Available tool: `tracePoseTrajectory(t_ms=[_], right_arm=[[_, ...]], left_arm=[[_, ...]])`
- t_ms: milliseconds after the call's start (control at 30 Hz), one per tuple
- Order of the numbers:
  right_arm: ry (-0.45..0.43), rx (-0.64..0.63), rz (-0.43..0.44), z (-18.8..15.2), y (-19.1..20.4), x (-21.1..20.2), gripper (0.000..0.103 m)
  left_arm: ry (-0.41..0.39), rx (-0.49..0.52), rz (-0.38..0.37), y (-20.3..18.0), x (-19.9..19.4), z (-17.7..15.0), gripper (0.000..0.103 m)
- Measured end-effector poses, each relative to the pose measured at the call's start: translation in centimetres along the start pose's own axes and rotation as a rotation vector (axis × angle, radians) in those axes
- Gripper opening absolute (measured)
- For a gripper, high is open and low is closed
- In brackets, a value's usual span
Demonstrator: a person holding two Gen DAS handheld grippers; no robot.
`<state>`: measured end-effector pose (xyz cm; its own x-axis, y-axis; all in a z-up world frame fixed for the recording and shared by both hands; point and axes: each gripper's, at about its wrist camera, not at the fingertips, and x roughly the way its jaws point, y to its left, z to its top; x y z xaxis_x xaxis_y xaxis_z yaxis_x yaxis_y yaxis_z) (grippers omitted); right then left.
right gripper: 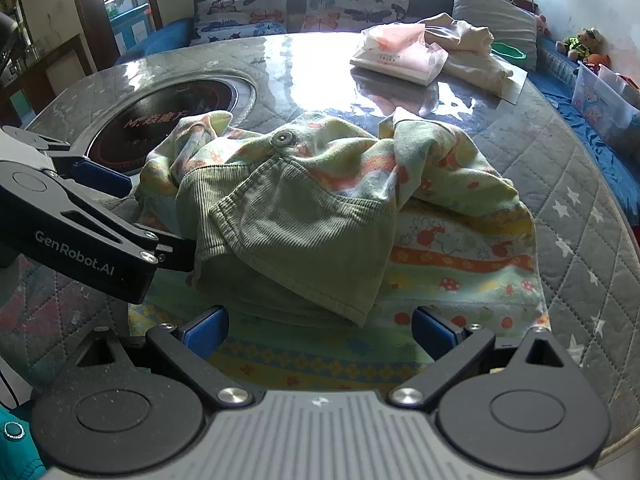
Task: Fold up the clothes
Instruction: 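Move both grippers over the crumpled pastel garment toward its edge, then close the left gripper on the garment edge while the right gripper grasps another edge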
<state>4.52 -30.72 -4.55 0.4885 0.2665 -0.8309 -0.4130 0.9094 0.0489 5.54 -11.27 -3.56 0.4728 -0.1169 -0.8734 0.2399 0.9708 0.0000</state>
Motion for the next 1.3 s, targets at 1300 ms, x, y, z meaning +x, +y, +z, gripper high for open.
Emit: tracePoseTrajectory(t_ms=[1300], right_arm=[[-0.168, 0.034, -0.094, 5.9, -4.6, -2.1, 0.083]], left_arm=[[-0.088, -0.141, 0.025, 4.2, -1.1, 7.2, 0.101]])
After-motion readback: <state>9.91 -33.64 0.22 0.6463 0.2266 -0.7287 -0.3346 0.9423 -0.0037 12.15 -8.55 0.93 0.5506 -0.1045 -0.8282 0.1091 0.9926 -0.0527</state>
